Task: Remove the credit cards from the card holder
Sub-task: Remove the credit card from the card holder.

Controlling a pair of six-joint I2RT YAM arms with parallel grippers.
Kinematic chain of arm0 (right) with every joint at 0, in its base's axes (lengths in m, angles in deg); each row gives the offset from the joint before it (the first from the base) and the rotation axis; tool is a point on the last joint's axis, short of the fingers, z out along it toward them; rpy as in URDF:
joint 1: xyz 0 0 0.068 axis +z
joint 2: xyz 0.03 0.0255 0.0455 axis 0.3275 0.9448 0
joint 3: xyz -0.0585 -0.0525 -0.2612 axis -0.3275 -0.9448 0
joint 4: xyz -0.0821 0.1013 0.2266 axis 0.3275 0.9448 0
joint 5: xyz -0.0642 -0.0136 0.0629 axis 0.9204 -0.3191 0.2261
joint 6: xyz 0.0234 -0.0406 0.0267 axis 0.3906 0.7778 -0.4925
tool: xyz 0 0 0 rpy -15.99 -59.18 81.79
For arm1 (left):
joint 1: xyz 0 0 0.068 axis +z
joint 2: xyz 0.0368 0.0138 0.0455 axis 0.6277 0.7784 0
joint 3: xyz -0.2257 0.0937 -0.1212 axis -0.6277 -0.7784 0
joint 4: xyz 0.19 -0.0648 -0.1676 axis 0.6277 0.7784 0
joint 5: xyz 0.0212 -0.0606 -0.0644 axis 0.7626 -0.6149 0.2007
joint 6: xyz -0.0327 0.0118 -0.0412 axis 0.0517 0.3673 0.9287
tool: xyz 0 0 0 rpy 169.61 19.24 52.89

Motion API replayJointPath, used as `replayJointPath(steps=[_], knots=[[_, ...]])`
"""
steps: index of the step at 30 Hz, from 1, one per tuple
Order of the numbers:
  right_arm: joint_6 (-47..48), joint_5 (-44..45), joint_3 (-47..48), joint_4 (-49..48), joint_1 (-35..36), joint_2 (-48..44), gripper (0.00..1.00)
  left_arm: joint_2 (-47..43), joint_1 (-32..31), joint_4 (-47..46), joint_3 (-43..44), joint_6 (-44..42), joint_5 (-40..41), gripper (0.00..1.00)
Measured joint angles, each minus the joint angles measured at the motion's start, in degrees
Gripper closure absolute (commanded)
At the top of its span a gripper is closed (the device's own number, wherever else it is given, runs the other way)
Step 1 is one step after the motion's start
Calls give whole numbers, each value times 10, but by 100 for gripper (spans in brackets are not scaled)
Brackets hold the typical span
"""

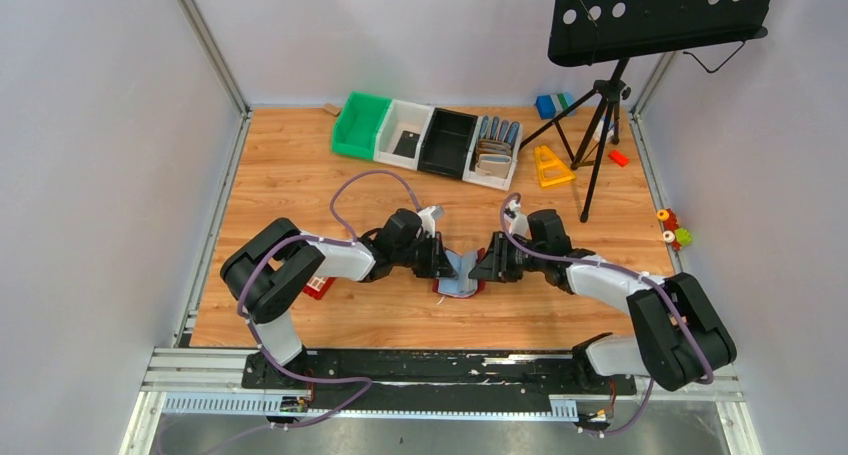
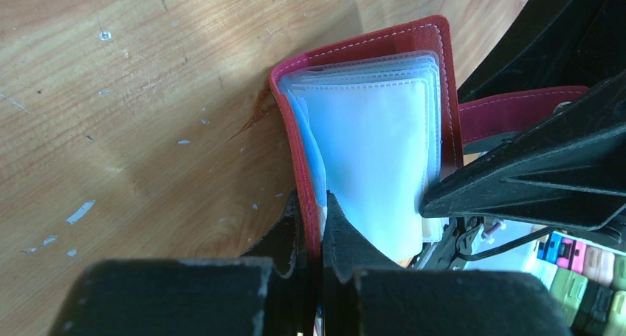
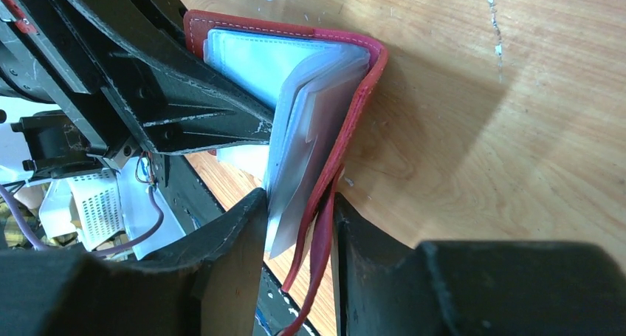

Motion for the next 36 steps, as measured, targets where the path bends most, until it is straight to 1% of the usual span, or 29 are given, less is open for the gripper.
replayJointPath(steps=[3,5,6,8,9,11,12,13,15,17,23,27,30,32,35,36], knots=[[0,0,8,0,4,14,69,0,0,0,0,0,0,99],[0,-1,15,0,9,22,75,0,0,0,0,0,0,95],[1,-1,17,0,11,24,75,0,0,0,0,1,-1,93],[2,-1,26,6,17,27,77,0,0,0,0,1,-1,85],[3,0,28,8,19,28,80,0,0,0,0,1,-1,80],[5,2,31,15,21,28,84,0,0,0,0,-1,0,66],[5,5,33,19,21,27,87,0,0,0,0,0,0,61],[7,7,34,22,21,27,90,0,0,-1,0,0,0,54],[8,18,34,34,21,27,92,0,-1,-2,0,-1,0,42],[10,27,34,44,21,26,93,0,-3,-8,0,4,-1,35],[11,40,34,58,24,8,94,-9,-8,-14,-1,3,-1,23],[10,39,34,59,24,1,94,-12,-8,-13,-1,0,-2,20],[6,34,31,50,25,1,93,-13,-9,-11,0,-2,-1,22],[2,30,27,44,25,-2,93,-13,-9,-11,0,-3,-1,28],[-1,29,22,41,24,-8,86,-12,-9,0,2,-8,5,49],[-3,26,22,41,25,-9,84,-11,-9,5,3,-10,10,53]])
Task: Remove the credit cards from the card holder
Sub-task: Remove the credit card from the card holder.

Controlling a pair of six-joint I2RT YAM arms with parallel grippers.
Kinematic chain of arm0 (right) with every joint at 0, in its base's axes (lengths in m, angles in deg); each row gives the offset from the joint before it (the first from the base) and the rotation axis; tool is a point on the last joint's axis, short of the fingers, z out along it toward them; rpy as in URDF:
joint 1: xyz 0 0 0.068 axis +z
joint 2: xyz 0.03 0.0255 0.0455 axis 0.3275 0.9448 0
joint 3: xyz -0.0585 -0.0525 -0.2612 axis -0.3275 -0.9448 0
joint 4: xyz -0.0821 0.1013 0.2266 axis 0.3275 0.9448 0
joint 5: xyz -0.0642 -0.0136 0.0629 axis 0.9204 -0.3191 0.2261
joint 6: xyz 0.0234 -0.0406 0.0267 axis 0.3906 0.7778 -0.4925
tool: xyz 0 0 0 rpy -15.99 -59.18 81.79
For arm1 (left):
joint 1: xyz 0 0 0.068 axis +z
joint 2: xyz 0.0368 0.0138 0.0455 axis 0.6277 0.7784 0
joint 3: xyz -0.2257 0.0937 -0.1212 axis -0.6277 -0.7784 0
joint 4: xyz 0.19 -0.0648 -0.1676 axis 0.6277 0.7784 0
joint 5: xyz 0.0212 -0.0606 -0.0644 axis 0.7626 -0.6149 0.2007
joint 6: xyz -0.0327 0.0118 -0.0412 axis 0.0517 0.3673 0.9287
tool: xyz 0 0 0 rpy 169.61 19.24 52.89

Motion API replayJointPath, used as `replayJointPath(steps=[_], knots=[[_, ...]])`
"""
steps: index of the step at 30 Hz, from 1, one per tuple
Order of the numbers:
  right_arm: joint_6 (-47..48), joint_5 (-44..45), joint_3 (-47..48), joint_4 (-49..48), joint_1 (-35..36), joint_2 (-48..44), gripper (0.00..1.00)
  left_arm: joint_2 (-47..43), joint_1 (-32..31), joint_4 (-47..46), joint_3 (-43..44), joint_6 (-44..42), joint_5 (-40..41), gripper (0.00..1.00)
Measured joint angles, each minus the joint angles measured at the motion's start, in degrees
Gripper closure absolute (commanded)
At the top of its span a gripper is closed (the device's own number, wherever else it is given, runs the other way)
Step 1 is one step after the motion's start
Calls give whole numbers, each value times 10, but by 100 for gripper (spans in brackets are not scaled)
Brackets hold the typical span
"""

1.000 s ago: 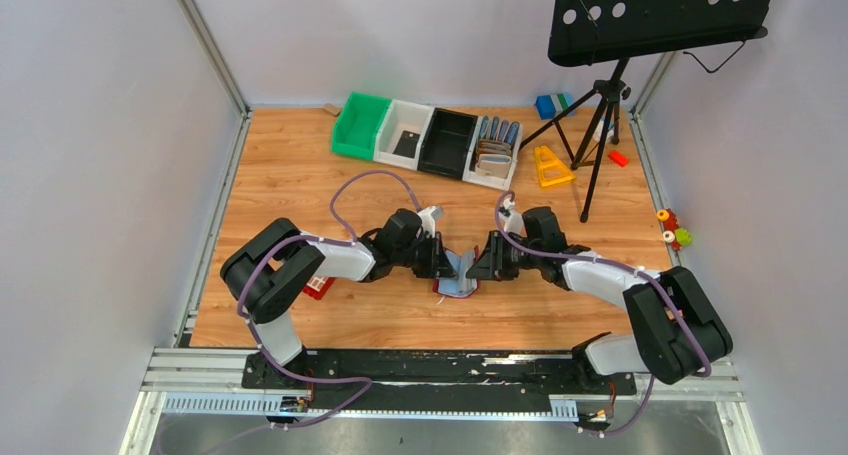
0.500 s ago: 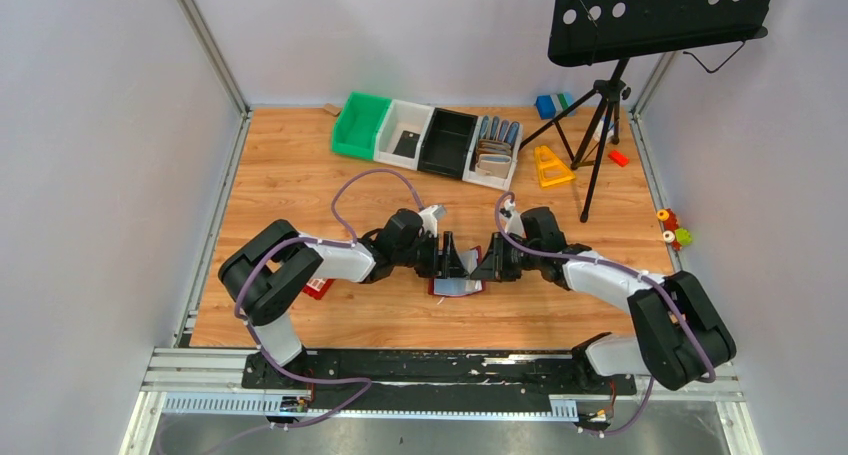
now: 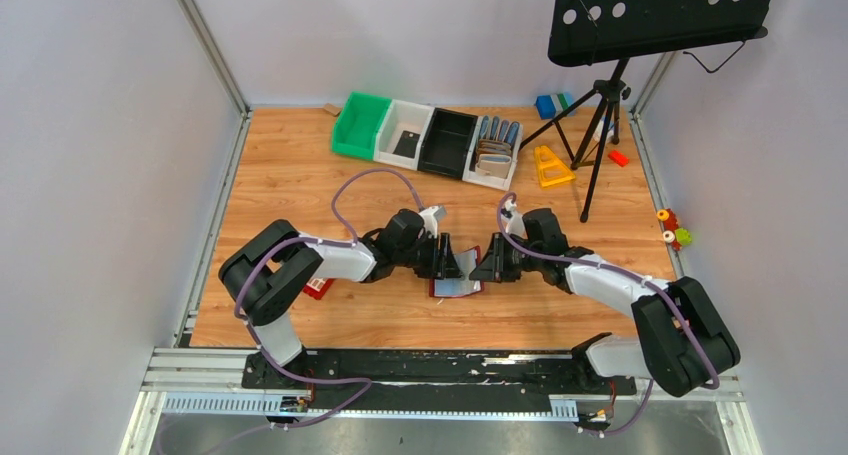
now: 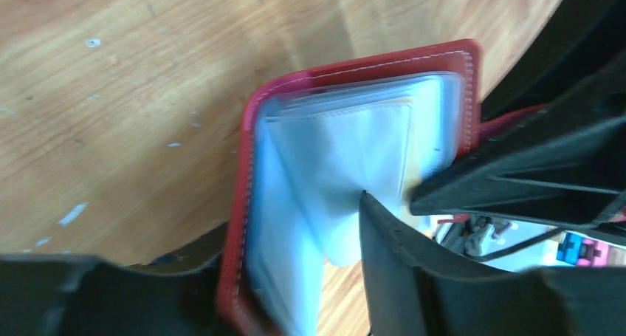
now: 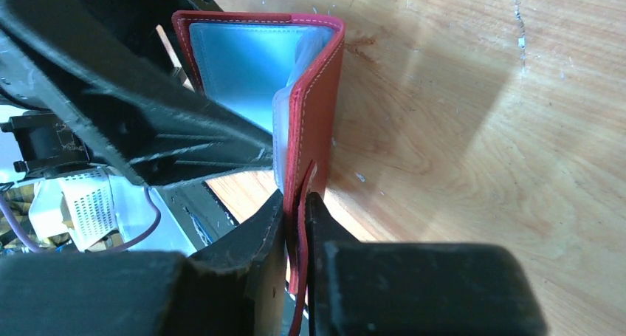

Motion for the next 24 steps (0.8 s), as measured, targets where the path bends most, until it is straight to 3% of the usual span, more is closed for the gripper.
replayJointPath(steps=[4,10,12,14,21,24], knots=[[-3,-2,0,-2,0,0,74,9,0,21,8,-8,14,65],[-6,-1,0,-4,0,0,52,13,0,31,12,-12,22,66],[-4,4,0,2,0,0,50,13,0,31,12,-12,22,66],[-2,10,0,11,0,0,55,13,0,30,12,-11,21,66],[2,13,0,17,-4,24,92,13,7,-8,-8,5,1,61],[-1,10,1,18,-8,21,95,6,16,-28,-26,15,-7,54]])
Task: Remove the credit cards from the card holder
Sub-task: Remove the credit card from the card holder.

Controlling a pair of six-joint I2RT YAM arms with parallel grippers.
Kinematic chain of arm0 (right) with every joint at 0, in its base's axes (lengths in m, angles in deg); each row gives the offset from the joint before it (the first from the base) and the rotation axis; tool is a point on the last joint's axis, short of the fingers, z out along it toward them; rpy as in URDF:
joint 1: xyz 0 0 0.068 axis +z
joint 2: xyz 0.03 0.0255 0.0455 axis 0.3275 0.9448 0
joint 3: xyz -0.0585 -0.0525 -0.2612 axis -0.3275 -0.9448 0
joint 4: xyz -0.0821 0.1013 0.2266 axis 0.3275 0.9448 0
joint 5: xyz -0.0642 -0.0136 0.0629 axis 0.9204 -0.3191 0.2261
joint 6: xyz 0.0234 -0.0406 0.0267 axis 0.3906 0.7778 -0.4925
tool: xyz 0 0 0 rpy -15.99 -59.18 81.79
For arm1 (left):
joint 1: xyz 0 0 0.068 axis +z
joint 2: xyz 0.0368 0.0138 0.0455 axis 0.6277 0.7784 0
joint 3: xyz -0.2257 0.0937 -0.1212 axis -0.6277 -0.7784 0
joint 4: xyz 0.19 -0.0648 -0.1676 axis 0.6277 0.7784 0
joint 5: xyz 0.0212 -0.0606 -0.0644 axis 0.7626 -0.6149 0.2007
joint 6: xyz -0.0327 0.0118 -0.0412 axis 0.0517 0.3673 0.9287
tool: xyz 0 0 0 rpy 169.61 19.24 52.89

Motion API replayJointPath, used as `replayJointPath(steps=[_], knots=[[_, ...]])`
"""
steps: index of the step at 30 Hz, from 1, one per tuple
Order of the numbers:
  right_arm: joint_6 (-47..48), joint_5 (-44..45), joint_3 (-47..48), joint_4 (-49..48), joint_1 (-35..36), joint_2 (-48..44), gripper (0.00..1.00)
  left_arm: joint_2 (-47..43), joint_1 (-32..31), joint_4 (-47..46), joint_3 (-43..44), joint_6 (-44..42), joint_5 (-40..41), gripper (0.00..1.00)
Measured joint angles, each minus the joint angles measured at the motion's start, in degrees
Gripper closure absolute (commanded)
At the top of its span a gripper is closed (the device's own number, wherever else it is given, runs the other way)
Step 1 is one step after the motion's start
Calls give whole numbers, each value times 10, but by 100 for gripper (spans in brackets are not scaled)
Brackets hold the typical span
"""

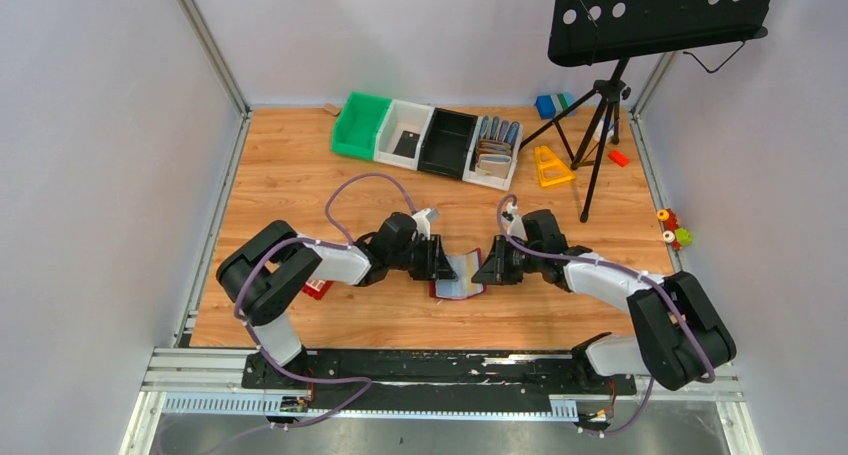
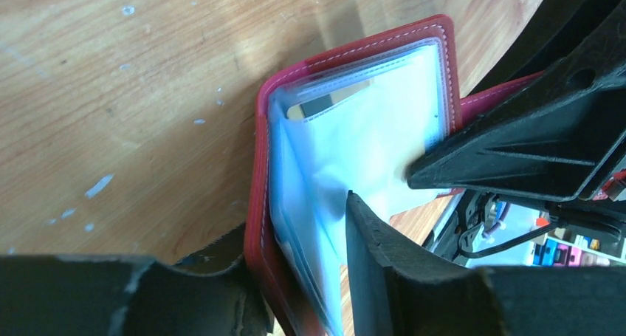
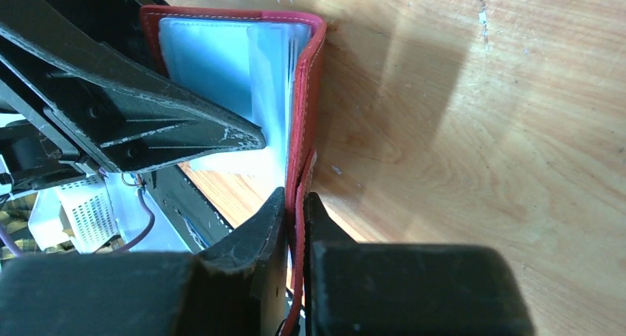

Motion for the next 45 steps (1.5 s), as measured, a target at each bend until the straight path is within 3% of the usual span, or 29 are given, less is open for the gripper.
replayJointPath(steps=[8,13,17,30,37,45], knots=[[38,38,43,86,-2,-50,96,-87,40,58,-27,-26,42,39],[70,72,78,132,-2,-102,96,-143,61,115,-29,-58,80,18],[76,72,79,139,-2,-130,97,-197,63,89,-53,-64,63,6],[36,7,55,75,-15,-213,100,-254,63,-21,-128,-39,44,0],[-7,-55,30,7,-22,-241,100,-261,67,-149,-163,21,11,7],[-58,-125,14,-70,-26,-248,100,-260,90,-279,-192,104,-38,58]])
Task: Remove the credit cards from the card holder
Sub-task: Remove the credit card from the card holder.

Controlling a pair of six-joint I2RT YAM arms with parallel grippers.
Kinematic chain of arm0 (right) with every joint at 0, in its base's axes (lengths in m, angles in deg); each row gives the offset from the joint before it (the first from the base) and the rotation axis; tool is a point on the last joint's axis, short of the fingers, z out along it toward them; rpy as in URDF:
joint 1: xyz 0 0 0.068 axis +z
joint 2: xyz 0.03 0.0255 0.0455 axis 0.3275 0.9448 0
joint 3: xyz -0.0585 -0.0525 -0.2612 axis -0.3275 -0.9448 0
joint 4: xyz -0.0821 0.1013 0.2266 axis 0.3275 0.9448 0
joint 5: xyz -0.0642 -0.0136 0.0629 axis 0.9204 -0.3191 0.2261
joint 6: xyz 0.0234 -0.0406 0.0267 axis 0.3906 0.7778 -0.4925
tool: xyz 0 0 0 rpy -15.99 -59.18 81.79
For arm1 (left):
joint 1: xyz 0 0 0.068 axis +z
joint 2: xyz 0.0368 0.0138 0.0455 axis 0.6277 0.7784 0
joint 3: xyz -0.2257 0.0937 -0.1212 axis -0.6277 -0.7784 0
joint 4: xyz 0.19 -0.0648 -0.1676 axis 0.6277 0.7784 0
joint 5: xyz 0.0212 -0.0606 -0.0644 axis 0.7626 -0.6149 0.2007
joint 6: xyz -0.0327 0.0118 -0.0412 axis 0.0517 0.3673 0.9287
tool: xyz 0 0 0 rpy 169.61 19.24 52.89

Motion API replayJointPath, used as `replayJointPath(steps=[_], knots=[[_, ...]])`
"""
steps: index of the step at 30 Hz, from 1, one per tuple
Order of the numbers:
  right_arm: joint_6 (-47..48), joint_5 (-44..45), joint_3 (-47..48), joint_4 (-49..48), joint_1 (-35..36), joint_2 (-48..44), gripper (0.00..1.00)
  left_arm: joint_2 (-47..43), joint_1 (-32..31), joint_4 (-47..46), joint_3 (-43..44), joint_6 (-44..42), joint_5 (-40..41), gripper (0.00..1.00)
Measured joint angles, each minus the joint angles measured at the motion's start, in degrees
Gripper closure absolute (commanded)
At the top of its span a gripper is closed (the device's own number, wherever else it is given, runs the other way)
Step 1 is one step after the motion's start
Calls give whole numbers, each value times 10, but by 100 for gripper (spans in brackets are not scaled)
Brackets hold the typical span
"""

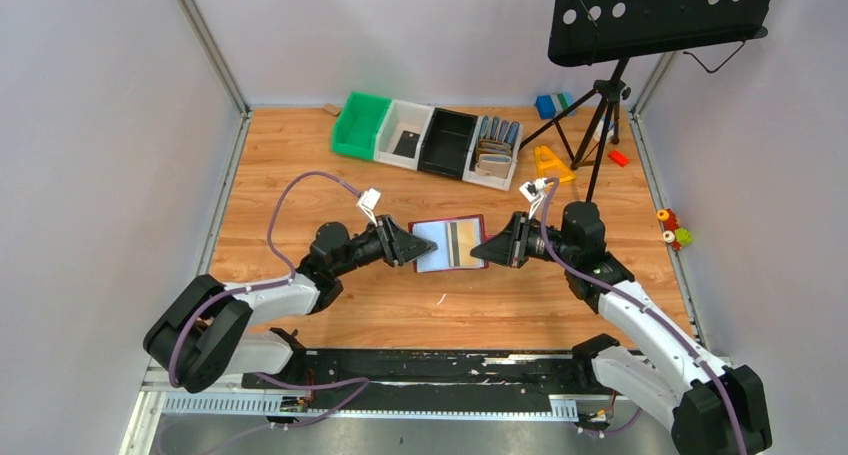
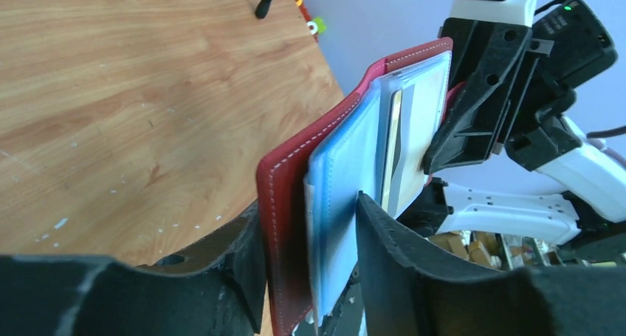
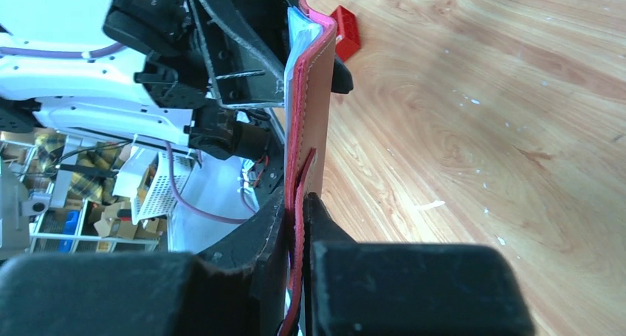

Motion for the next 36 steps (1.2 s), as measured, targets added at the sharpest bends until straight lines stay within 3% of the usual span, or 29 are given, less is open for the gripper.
replayJointPath(steps=[3,6,9,12,18,25,30,34,36], knots=[[-10,-13,-3,-17,0,-4,93,-6,7,-29,-12,21,-15,83],[-18,-18,-7,-28,0,-5,73,-34,7,-33,-18,34,-25,99],[-26,-23,-7,-41,0,-5,55,-84,7,-12,-18,29,-26,100],[-29,-23,-7,-51,0,-3,44,-124,7,17,-18,17,-26,100],[-39,-41,-7,-89,0,24,36,-149,7,37,-17,14,-42,100],[-49,-60,-7,-120,0,28,61,-148,7,38,-17,21,-55,100],[-52,-68,-7,-123,0,34,64,-132,7,9,-17,38,-60,100],[-53,-70,-7,-123,0,49,89,-111,7,-19,-17,56,-65,100],[-54,-72,-7,-123,0,52,98,-107,7,-26,-18,60,-66,90]])
